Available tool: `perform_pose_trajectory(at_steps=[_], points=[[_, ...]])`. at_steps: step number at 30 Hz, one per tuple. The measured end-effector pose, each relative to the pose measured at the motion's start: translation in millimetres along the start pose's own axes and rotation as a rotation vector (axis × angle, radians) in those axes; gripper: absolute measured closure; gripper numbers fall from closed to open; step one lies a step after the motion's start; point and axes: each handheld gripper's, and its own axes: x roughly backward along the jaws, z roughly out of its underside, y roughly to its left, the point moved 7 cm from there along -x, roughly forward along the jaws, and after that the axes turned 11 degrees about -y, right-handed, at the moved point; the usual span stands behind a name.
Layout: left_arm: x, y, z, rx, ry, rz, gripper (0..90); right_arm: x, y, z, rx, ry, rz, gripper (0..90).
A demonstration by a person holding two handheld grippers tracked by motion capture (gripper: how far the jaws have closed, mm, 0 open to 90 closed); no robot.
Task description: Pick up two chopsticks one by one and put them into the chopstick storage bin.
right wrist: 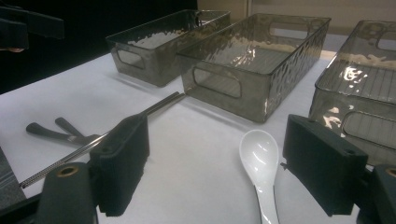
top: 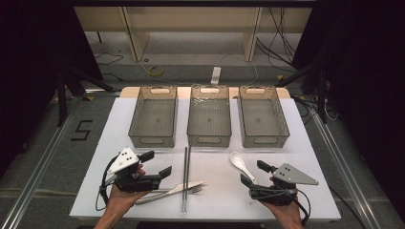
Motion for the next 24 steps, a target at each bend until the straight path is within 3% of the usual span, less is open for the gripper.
perform_pose_trajectory(at_steps=[11,15,16,24], points=[[-3.5,0.5,3.1,0.036,0.041,-0.016,14.5,-1.1,0.5,1.0,-0.001,0.015,0.000,22.9],[-7.3,3.6,6.7,0.070,0.092,-0.042,14.6,-1.2,0.2,1.5,-0.007,0.021,0.002,22.9],[-9.8,6.3,9.0,0.083,0.129,-0.063,14.6,-1.2,0.0,1.8,-0.008,0.024,0.003,22.9],[-24.1,14.6,17.1,0.105,0.271,-0.144,17.7,-2.4,0.4,3.5,-0.010,0.038,0.001,23.6]])
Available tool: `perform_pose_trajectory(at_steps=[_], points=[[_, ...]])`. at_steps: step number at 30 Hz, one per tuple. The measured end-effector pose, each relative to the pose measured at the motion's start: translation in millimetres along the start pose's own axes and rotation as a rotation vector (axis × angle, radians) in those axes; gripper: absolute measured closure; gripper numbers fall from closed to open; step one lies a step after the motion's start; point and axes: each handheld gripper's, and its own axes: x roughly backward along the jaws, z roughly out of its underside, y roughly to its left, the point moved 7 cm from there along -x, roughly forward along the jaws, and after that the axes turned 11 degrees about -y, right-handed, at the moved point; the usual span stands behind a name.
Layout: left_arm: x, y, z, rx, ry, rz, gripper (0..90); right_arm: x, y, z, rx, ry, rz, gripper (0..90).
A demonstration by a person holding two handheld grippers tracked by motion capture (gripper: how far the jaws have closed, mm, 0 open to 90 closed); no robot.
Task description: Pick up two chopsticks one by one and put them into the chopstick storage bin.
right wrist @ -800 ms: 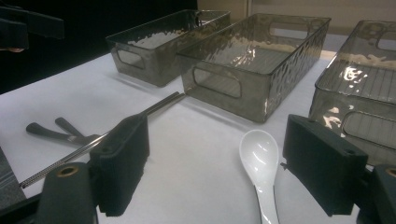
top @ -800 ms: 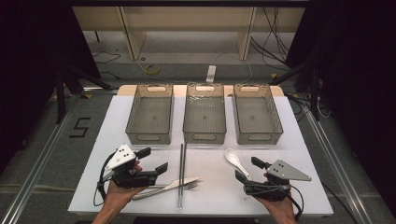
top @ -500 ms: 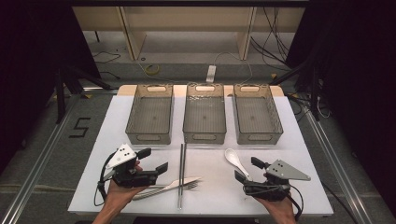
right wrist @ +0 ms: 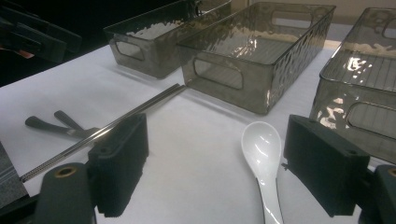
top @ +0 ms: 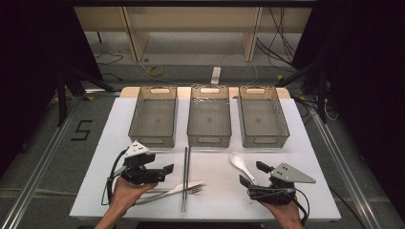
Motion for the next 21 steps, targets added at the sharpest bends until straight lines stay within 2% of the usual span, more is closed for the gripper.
perform_pose_trajectory(at_steps=[2,3,4,5,7,9,11,13,15,17,18,19,21], points=[[-4.6,1.4,1.6,-0.022,0.043,-0.016,18.2,0.0,0.4,0.2,0.002,0.003,-0.004,23.9],[-4.6,1.4,1.6,-0.022,0.043,-0.016,18.5,-0.3,0.8,0.3,0.005,0.004,-0.006,24.0],[-10.3,0.3,3.0,-0.018,0.076,-0.021,19.4,-0.8,1.2,0.4,0.009,0.004,-0.007,24.0],[-10.3,0.3,3.0,-0.018,0.076,-0.021,20.3,-0.9,1.9,0.9,0.008,0.009,-0.006,24.1],[-17.1,-1.4,4.5,-0.027,0.116,-0.025,21.1,-1.4,2.6,1.4,0.014,0.012,-0.010,24.1],[-25.4,-4.0,6.5,-0.011,0.153,-0.012,21.6,-1.5,3.0,1.5,0.015,0.013,-0.011,24.1],[-33.5,-5.8,10.3,-0.002,0.210,0.018,21.6,-1.3,3.0,1.6,0.012,0.015,-0.013,24.2],[-39.3,-5.8,12.1,0.011,0.237,0.018,23.2,-0.8,3.0,1.4,0.013,0.013,-0.016,24.6],[-46.9,-8.1,14.5,0.001,0.283,0.027,24.5,-0.8,3.0,1.3,0.011,0.011,-0.018,24.9],[-49.6,-8.9,15.6,-0.008,0.300,0.024,25.8,-1.3,2.7,1.8,0.012,0.016,-0.019,24.9],[-54.9,-9.6,19.2,-0.009,0.338,0.032,26.3,-1.4,2.9,2.1,0.011,0.019,-0.018,24.9],[-57.1,-9.1,21.5,-0.012,0.355,0.034,26.8,-1.3,3.1,2.2,0.013,0.020,-0.019,24.9],[-59.1,-8.5,23.8,-0.011,0.368,0.030,28.1,-1.2,3.2,1.9,0.013,0.017,-0.020,25.2]])
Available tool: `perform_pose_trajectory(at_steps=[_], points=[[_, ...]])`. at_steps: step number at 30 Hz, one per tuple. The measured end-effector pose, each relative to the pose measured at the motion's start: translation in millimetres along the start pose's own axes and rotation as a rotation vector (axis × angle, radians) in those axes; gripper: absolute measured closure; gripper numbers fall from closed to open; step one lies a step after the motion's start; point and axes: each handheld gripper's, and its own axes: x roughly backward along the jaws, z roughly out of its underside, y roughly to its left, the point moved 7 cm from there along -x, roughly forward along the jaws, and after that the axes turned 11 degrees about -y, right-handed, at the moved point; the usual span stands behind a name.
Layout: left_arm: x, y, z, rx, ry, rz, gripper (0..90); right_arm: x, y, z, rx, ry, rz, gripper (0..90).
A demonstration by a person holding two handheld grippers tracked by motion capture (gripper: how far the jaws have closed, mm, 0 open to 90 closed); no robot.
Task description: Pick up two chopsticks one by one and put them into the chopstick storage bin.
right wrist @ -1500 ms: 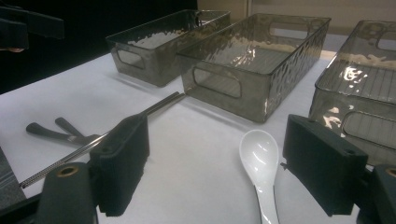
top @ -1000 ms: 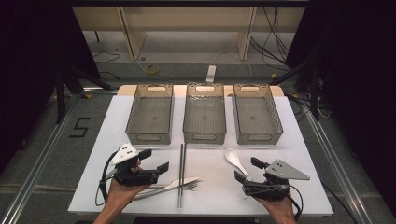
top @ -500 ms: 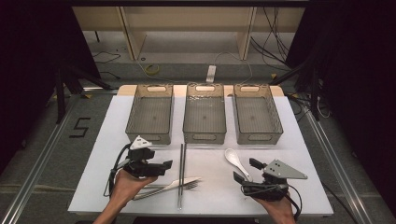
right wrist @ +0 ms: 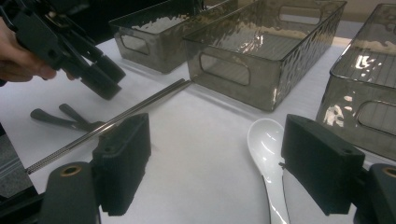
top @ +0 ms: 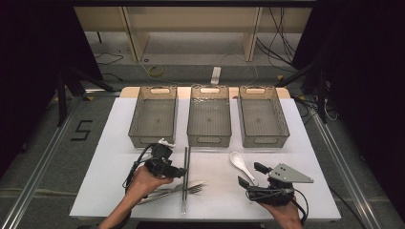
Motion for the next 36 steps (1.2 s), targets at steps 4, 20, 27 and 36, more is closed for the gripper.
perform_pose_trajectory(at_steps=[4,20,27,36], points=[[-6.4,2.8,1.9,0.013,0.021,0.006,31.8,-0.4,0.2,0.6,-0.004,0.006,-0.005,25.8],[-20.9,-0.6,6.9,-0.010,0.080,-0.002,44.2,-0.9,-0.8,0.9,-0.007,0.014,0.002,26.6],[-22.8,-1.6,10.0,-0.014,0.102,0.016,50.2,-1.2,0.0,1.1,-0.001,0.017,0.001,26.7],[-23.6,-0.3,12.8,-0.025,0.121,0.016,59.0,-1.1,0.0,1.1,-0.003,0.018,-0.001,27.0]])
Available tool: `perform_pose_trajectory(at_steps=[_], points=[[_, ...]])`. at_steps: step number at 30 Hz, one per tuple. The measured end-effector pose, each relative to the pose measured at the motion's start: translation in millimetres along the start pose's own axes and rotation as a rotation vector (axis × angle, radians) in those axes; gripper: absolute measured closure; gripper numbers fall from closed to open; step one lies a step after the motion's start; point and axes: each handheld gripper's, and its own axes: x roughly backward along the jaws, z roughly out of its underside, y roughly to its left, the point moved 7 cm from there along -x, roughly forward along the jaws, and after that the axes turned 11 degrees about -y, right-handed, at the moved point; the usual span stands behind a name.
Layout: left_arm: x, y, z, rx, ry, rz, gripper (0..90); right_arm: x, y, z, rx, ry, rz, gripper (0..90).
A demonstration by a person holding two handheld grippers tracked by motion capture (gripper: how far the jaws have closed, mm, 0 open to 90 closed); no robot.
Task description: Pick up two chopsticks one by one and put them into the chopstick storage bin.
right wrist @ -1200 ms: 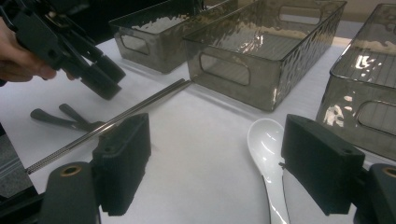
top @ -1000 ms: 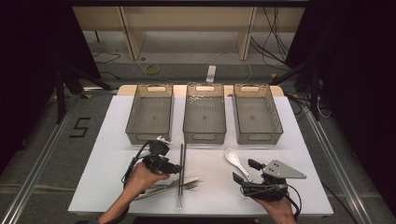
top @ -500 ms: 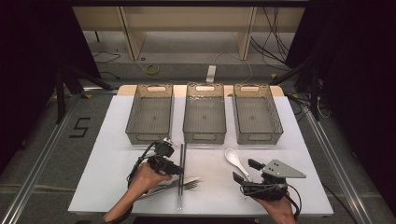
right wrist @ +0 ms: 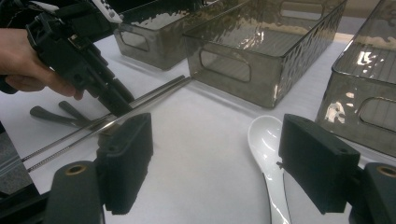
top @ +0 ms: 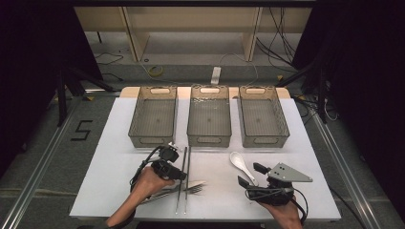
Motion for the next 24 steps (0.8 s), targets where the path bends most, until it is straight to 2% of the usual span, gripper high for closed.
perform_pose_trajectory(at_steps=[7,24], points=[[1.5,3.4,1.3,0.016,0.001,0.004,65.7,-0.2,0.3,0.3,-0.001,0.003,-0.002,27.2],[4.5,8.9,4.8,-0.005,0.016,-0.027,75.6,-0.4,1.1,1.0,0.005,0.010,-0.006,27.8]])
